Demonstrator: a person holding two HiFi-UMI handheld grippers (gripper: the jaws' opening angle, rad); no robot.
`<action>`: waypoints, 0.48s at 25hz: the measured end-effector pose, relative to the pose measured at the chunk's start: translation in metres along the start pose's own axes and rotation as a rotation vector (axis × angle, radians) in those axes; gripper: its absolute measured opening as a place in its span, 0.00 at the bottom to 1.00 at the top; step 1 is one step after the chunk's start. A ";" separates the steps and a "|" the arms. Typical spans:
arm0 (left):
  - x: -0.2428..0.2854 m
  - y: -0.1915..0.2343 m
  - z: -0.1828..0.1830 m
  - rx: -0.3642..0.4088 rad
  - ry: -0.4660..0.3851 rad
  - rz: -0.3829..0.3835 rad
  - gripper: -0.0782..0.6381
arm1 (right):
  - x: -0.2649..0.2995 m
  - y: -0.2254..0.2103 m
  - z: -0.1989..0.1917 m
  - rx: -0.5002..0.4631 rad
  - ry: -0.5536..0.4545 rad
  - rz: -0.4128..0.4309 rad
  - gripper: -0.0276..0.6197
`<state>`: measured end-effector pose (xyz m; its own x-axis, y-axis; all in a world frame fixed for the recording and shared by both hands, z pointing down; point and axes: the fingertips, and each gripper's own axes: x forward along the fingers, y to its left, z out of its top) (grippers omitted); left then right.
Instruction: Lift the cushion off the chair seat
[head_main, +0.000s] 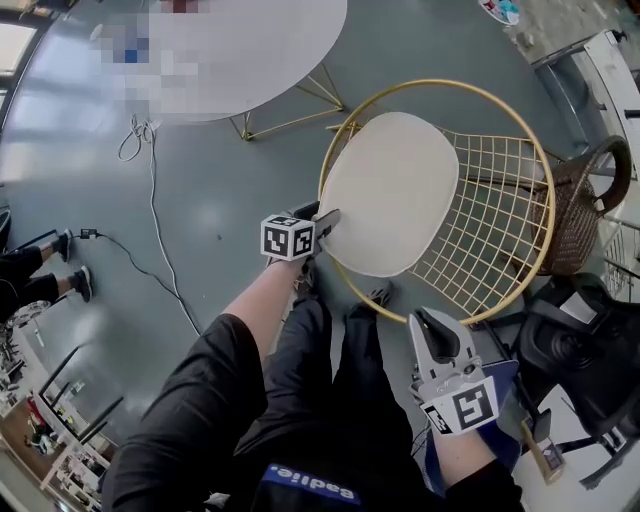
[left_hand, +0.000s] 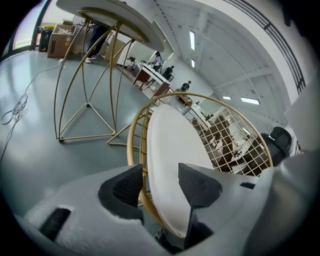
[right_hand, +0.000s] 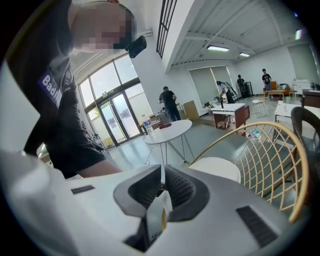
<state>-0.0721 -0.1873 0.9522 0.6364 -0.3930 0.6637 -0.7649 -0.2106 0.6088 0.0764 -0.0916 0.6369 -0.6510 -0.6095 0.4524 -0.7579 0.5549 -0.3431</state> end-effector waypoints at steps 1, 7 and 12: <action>0.001 -0.003 -0.001 0.009 0.013 -0.003 0.42 | -0.003 -0.002 0.003 0.003 -0.006 -0.011 0.11; -0.015 -0.014 -0.008 0.010 0.085 -0.025 0.27 | -0.015 0.007 0.021 0.005 -0.032 -0.041 0.10; -0.041 -0.055 -0.007 0.009 0.093 -0.056 0.22 | -0.039 0.021 0.042 0.006 -0.057 -0.040 0.10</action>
<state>-0.0558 -0.1539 0.8948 0.6846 -0.2959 0.6661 -0.7282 -0.2383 0.6426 0.0838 -0.0797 0.5776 -0.6215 -0.6623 0.4185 -0.7834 0.5261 -0.3308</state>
